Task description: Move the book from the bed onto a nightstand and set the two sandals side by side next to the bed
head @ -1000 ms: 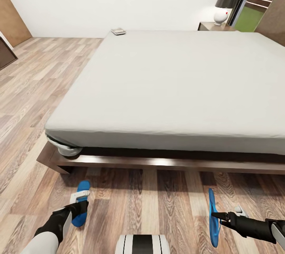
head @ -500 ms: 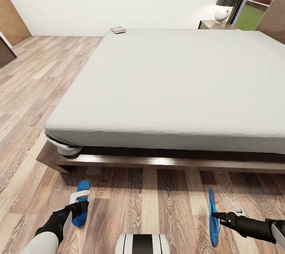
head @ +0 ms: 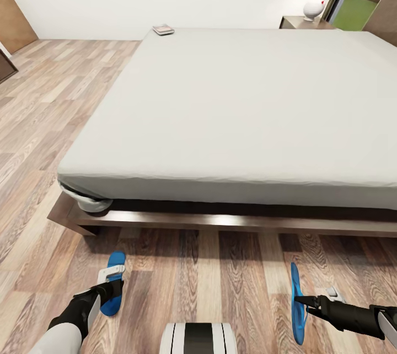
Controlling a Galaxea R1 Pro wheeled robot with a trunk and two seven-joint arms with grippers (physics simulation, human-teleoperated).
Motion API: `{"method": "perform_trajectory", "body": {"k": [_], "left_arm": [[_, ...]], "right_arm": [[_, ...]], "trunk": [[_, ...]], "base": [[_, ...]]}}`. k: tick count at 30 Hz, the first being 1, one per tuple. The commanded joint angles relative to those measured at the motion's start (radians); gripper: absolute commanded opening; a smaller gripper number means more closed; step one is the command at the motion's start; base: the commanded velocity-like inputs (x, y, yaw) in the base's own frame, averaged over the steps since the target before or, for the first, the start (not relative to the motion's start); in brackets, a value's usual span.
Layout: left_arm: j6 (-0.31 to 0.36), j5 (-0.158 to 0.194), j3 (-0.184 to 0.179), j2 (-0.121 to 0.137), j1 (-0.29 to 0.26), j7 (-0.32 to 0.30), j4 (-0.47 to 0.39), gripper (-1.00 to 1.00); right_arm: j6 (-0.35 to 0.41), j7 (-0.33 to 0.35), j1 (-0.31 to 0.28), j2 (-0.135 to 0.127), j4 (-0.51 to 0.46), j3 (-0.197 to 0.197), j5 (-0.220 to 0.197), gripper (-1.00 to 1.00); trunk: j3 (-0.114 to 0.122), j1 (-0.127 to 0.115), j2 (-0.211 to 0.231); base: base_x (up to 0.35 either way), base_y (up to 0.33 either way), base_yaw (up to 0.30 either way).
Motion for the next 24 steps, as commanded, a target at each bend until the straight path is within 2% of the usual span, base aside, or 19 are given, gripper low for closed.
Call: {"method": "perform_trajectory", "body": {"k": [1,5,14,24], "left_arm": [[0.004,-0.008,0.008,-0.001,-0.001,-0.009,-0.002,-1.0],[0.004,-0.009,0.008,-0.001,-0.001,-0.009,-0.002,-1.0],[0.004,-0.009,0.008,-0.001,-0.001,-0.009,-0.002,-1.0],[0.004,-0.009,0.008,-0.001,-0.001,-0.009,-0.002,-1.0]], "right_arm": [[0.006,0.001,0.0,0.0,0.0,-0.001,-0.003,-1.0],[0.006,0.001,0.0,0.0,0.0,-0.001,-0.003,-1.0],[0.006,0.001,0.0,0.0,0.0,-0.001,-0.003,-1.0],[0.006,0.001,0.0,0.0,0.0,-0.001,-0.003,-1.0]], "trunk": [[-0.001,0.0,0.0],[-0.001,0.0,0.0],[-0.035,0.004,-0.002],[-0.035,0.004,-0.002]], "base": [[0.0,0.0,0.0],[0.0,0.0,0.0],[0.0,0.0,0.0],[0.0,0.0,0.0]]}}
